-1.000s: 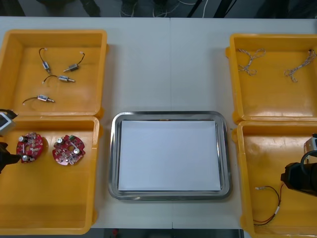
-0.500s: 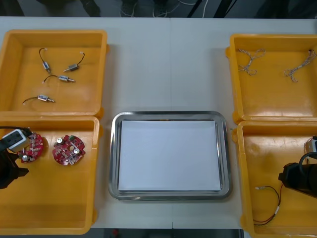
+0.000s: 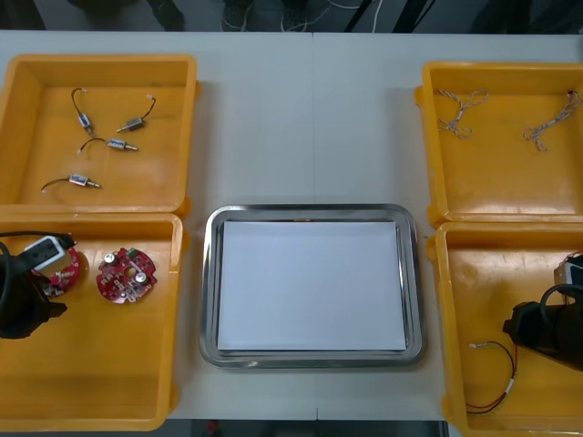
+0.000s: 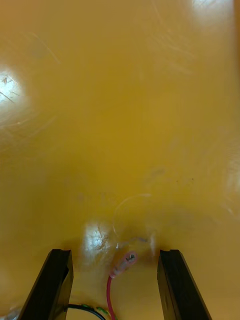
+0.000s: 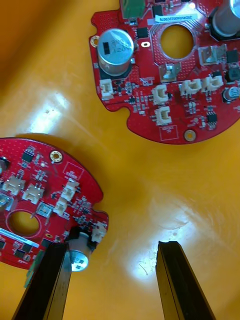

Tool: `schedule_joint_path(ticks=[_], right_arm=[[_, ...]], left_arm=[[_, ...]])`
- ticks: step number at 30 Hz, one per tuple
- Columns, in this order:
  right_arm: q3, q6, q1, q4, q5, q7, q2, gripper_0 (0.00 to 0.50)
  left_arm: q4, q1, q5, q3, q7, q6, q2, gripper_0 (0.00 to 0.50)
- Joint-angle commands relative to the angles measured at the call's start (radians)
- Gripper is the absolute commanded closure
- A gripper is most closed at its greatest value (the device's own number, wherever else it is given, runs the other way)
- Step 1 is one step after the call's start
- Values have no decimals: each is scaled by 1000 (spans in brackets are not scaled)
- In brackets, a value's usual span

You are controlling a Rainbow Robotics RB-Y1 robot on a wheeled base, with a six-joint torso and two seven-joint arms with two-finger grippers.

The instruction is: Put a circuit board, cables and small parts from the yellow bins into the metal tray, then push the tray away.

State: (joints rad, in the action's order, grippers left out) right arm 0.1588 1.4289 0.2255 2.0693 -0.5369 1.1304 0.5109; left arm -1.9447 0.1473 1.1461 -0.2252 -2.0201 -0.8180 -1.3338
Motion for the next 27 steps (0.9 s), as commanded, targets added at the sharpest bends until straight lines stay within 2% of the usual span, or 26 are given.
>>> schedule_joint_path(ticks=[1,8,9,10,11,12,13,27], right_arm=[[-21,-12,6,-8,3,-69,-25,7],[-21,-13,8,-8,6,-77,-32,9],[-21,-15,9,-8,5,-77,-34,160],[-22,-13,8,-8,5,-77,-34,235],[-21,-15,8,-9,5,-77,-34,235],[-21,-13,8,-8,5,-77,-34,489],[-21,-13,8,-9,5,-78,-32,500],[-12,-54,6,-8,11,-78,-29,500]], left_arm=[[9,-28,0,-3,-129,13,-48,0],[43,-64,-2,-59,-141,37,-53,0],[44,-69,-3,-63,-143,37,-53,0],[44,-69,-3,-63,-144,37,-53,0],[44,-69,-3,-63,-144,37,-53,0],[44,-69,-2,-63,-144,37,-53,0],[46,-71,-3,-63,-146,37,-53,0],[70,-104,-2,-99,-149,43,-51,0]])
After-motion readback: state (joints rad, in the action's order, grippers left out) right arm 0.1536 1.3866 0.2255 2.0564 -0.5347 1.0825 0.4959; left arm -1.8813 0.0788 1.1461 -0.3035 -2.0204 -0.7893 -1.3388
